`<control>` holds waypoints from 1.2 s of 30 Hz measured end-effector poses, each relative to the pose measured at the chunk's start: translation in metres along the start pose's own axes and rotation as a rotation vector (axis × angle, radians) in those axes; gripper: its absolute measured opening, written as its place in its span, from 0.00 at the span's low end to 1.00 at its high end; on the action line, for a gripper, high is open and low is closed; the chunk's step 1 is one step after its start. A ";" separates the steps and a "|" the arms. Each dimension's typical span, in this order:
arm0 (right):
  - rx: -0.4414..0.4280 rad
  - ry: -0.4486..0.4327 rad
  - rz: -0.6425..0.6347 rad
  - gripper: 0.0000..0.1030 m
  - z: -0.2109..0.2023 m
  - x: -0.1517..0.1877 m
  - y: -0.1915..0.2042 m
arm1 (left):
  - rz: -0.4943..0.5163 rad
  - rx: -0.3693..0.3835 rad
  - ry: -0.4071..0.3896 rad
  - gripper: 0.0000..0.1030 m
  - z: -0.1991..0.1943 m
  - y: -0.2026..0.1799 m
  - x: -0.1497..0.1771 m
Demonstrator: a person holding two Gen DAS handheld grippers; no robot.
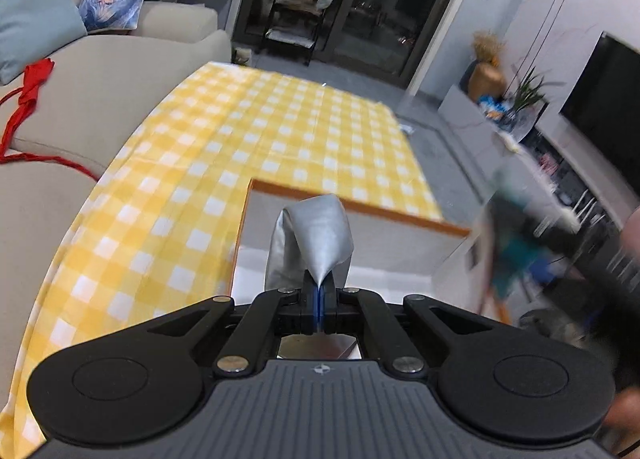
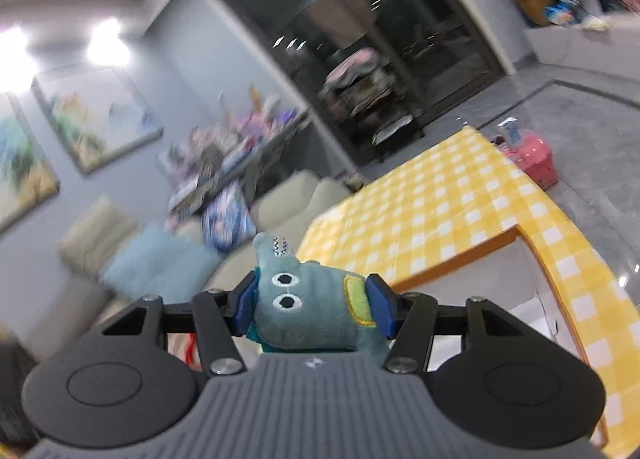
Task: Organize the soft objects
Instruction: 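Drop the silver item into the orange box with the left gripper while the right carries the monster plush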
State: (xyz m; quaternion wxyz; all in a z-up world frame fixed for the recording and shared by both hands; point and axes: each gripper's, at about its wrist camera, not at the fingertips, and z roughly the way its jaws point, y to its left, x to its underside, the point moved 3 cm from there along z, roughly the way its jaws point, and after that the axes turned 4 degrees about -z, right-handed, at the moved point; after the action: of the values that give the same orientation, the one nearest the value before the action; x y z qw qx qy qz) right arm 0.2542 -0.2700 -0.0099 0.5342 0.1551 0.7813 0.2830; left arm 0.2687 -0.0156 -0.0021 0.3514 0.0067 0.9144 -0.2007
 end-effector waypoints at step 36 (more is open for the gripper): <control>0.269 0.559 -0.075 0.55 0.119 0.073 -0.015 | -0.097 -0.132 0.208 0.87 0.045 0.007 0.032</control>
State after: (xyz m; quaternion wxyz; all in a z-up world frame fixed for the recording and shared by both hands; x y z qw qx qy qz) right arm 0.3375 -0.2090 -0.1052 0.2832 0.1116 0.9336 0.1888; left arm 0.2739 -0.0298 -0.0556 0.2443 -0.0401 0.9564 -0.1550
